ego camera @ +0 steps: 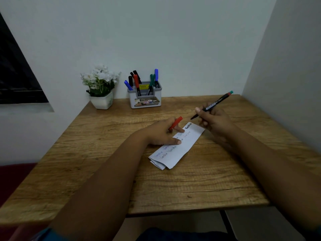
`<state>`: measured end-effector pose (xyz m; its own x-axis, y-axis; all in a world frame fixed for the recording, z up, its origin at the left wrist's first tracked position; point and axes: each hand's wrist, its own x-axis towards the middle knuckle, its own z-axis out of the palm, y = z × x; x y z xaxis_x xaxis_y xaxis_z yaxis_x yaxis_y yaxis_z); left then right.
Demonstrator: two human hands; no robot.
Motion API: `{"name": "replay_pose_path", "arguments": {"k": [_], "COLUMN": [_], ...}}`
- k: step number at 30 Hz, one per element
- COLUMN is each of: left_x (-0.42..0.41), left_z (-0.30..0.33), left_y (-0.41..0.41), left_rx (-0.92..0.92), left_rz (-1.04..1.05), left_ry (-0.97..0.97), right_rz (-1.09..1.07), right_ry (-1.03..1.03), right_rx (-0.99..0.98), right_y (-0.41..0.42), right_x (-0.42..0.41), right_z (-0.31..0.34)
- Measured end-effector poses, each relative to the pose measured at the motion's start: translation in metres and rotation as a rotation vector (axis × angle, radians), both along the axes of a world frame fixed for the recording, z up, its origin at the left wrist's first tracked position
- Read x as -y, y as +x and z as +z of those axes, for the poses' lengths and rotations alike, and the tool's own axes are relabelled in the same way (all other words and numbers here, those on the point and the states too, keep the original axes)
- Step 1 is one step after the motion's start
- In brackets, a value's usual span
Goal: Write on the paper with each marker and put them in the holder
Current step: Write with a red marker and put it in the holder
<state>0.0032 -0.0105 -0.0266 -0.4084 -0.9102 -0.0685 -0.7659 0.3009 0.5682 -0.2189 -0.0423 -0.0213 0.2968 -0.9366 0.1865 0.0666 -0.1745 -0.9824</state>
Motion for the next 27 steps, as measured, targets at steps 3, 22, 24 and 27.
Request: {"name": "replay_pose_path", "arguments": {"k": [3, 22, 24, 27], "left_x": [0.0, 0.003, 0.002, -0.001], "left_z": [0.0, -0.004, -0.004, -0.003], "left_y": [0.0, 0.0, 0.0, 0.0], "left_rx": [0.0, 0.143, 0.144, 0.139], "left_rz": [-0.008, -0.038, -0.047, -0.055], "left_ry": [-0.008, -0.018, -0.004, 0.008], "right_rz": [0.075, 0.026, 0.016, -0.013], "right_ry": [0.07, -0.253, -0.276, -0.304], "right_rx": [0.147, -0.404, -0.439, -0.488], "right_y": [0.009, 0.029, 0.031, 0.035], "right_x": [-0.009, -0.014, -0.014, -0.018], "right_z": [0.01, -0.001, -0.001, -0.004]}}
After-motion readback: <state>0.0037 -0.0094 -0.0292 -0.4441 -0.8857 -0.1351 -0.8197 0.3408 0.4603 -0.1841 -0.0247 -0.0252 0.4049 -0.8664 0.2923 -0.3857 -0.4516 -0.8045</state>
